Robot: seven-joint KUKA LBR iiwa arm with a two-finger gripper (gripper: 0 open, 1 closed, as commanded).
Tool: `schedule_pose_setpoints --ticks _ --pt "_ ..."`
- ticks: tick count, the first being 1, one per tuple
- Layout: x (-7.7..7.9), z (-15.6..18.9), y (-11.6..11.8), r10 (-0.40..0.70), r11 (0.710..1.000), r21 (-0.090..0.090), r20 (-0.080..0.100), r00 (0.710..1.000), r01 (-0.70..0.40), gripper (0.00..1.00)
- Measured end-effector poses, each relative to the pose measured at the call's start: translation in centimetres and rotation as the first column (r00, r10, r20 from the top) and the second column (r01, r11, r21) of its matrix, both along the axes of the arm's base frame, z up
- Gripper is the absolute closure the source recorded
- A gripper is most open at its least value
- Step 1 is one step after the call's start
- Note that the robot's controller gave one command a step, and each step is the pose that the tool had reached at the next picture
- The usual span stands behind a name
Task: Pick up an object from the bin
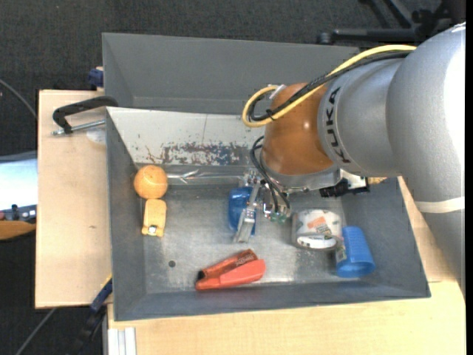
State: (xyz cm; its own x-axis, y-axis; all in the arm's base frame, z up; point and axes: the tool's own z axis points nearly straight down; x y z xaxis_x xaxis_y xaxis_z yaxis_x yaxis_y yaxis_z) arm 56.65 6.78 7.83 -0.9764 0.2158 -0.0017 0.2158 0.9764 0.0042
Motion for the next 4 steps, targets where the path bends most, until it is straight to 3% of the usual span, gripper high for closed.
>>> schedule_pose_setpoints --ticks 1,2,3,4 --pt "0.3 -0.1 -0.2 -0.012 1.000 0.003 0.009 1.000 0.012 0.00" --pt "0.4 -0.1 -0.3 0.062 0.998 0.002 0.011 0.998 -0.062 0.00" --pt "2.3 -0.5 1.1 0.179 0.984 0.002 0.019 0.984 -0.179 1.00" --pt "2.3 -0.5 1.1 0.179 0.984 0.002 0.019 0.984 -0.179 1.00"
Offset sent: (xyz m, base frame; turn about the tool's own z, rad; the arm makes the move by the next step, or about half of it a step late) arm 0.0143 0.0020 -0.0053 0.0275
